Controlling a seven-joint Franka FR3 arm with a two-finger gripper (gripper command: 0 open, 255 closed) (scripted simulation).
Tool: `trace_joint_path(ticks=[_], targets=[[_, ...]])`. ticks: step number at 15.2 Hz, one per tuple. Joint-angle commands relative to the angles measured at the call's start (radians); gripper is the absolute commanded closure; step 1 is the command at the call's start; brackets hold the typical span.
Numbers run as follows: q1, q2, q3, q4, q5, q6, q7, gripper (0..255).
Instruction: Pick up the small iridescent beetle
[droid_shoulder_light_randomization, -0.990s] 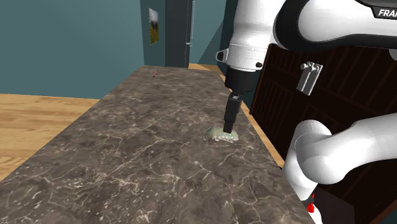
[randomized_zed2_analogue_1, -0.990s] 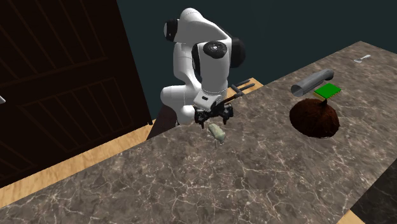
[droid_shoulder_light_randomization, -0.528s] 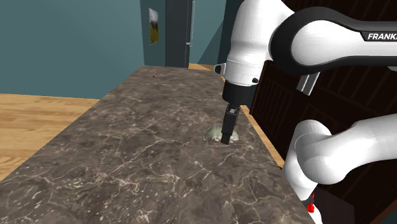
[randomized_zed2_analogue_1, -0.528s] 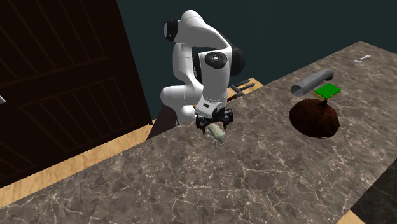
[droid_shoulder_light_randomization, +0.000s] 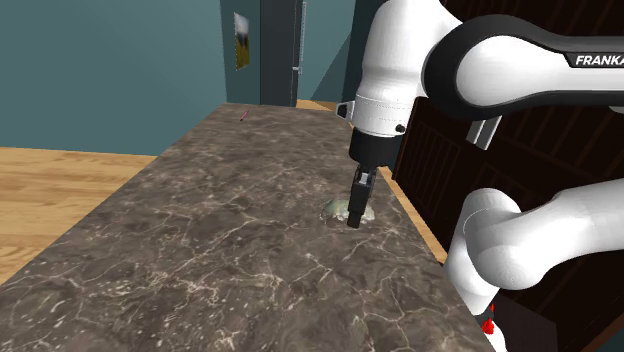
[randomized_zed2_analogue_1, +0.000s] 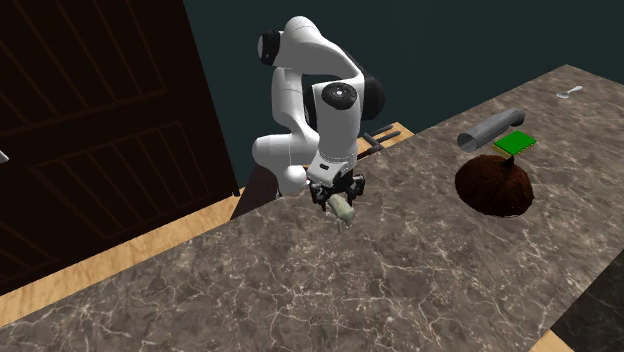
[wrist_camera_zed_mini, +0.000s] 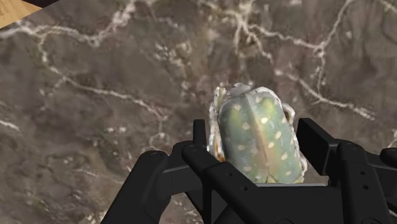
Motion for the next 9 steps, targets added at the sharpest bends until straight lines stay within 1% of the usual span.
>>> trace_joint_path(ticks=[1, 3, 9], targets=[[0.0, 0.0, 0.0, 0.0, 0.0, 0.0, 0.0, 255], [0.001, -0.002, 0.001, -0.001, 0.001, -0.001, 0.001, 255], [-0.007, 0.012, -0.016, 0.085, -0.016, -0.073, 0.007, 255]])
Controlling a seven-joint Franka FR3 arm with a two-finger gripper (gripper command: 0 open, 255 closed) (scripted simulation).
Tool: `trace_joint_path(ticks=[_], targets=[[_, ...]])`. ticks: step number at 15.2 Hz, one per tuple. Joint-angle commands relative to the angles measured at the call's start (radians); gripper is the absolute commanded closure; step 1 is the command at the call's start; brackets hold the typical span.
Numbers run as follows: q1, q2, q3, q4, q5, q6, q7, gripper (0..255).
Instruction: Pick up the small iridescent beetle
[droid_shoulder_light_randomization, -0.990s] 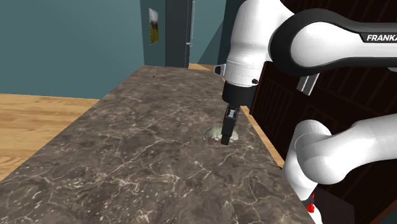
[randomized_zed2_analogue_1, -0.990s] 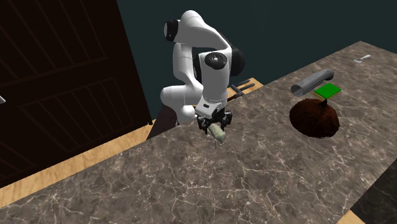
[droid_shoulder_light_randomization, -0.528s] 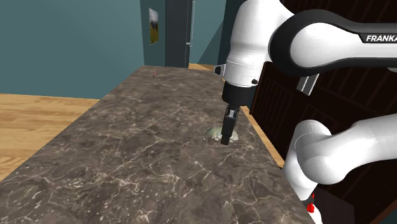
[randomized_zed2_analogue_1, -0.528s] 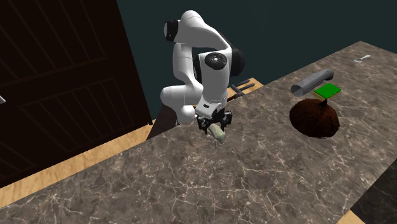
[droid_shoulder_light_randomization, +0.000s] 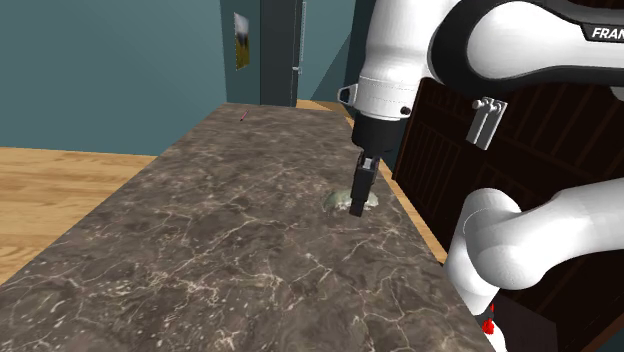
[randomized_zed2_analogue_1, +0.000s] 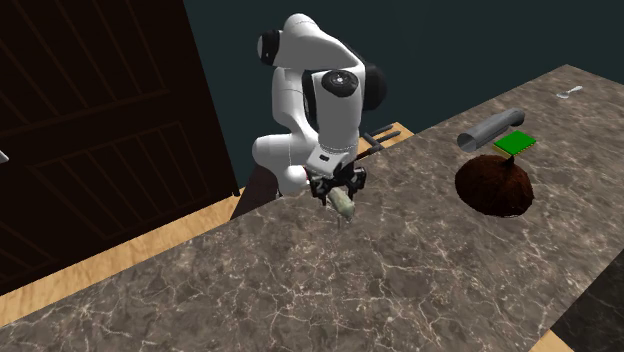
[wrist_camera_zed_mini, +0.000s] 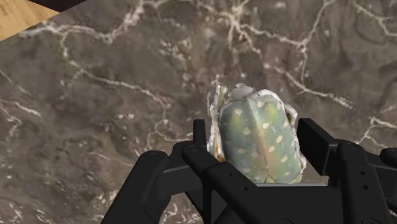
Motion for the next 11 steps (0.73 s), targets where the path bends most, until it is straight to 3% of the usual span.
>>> trace_joint_path(ticks=[1, 11], targets=[[-0.002, 0.006, -0.004, 0.03, -0.004, -0.024, 0.004, 255], [-0.011, 0.038, -0.022, 0.156, -0.023, -0.118, 0.013, 255]])
